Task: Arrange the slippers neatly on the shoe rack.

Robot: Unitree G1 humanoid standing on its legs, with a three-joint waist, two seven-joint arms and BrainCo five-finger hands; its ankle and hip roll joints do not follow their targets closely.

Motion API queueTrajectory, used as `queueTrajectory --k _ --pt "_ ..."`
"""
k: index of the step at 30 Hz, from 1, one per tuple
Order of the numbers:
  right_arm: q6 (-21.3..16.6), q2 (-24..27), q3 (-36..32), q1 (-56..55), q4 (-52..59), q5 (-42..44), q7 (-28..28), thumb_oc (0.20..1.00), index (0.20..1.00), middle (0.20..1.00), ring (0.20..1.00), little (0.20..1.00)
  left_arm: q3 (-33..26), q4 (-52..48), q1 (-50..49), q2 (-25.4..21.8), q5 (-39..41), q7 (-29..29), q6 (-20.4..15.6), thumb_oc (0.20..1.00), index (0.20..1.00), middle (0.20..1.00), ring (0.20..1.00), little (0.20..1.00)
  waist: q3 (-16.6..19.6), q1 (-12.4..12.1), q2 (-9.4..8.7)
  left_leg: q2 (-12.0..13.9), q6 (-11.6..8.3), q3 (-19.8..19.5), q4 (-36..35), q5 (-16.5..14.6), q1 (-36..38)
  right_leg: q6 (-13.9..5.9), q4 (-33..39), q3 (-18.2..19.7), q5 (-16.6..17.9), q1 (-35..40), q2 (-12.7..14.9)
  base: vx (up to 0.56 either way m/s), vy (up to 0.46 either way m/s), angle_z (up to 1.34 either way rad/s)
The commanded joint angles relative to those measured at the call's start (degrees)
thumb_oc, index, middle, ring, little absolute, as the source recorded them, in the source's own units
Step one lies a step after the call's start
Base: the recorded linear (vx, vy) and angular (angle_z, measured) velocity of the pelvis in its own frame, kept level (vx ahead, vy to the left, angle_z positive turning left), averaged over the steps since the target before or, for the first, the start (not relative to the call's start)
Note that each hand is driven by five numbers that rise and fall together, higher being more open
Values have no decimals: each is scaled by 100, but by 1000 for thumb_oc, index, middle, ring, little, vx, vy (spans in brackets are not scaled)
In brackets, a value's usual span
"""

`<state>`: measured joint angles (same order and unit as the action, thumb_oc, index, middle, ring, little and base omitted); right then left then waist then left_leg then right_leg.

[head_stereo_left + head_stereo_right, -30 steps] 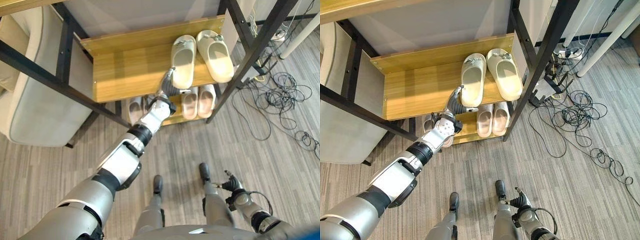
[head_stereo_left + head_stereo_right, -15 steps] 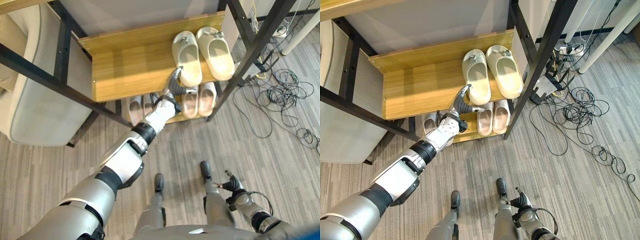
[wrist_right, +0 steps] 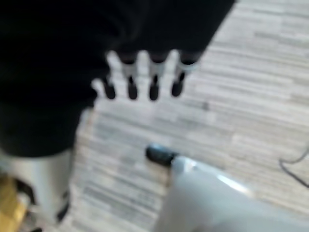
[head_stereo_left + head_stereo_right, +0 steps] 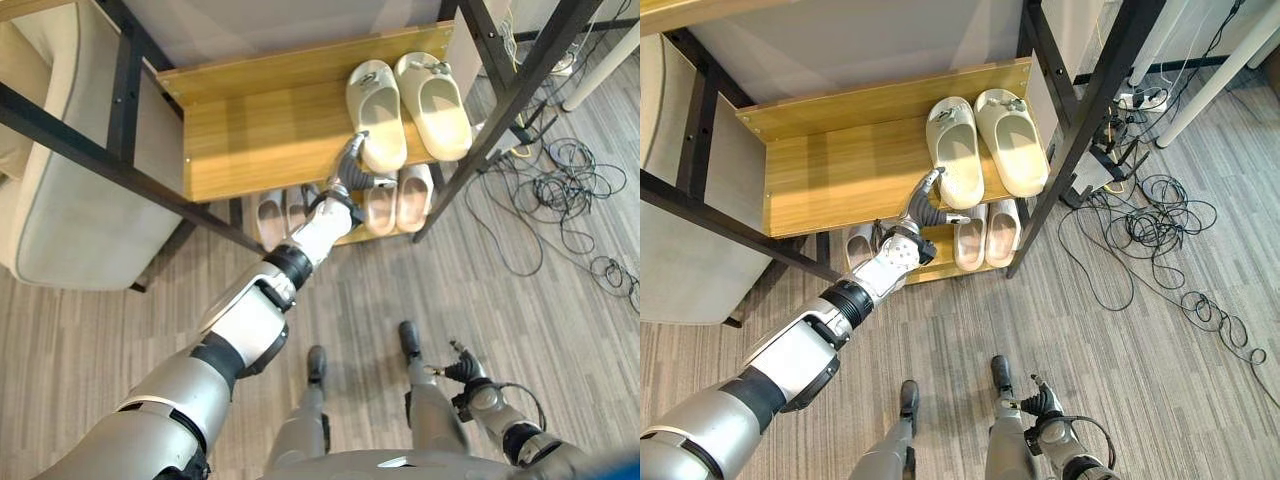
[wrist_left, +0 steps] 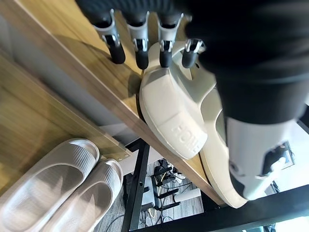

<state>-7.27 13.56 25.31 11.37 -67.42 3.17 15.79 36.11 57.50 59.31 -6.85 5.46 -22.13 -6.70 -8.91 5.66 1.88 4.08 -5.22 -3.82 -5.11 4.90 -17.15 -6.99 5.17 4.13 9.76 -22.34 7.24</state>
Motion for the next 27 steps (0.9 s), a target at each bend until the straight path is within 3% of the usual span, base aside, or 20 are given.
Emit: queueTrajectory --k 1,27 --pt "-120 282 -42 84 -74 125 22 1000 1000 1000 1000 1000 148 506 1159 649 -220 306 -195 1000 1000 1000 1000 1000 -71 165 158 389 -332 -43 11 253 -476 -584 -68 -287 -467 397 496 0 0 0" --pt "-149 373 -28 165 -106 135 -6 1000 1000 1000 1000 1000 400 355 1349 1066 -486 300 -196 1000 1000 1000 1000 1000 -130 256 186 437 -332 6 11 246 -505 -584 -104 -164 -449 241 479 0 0 0"
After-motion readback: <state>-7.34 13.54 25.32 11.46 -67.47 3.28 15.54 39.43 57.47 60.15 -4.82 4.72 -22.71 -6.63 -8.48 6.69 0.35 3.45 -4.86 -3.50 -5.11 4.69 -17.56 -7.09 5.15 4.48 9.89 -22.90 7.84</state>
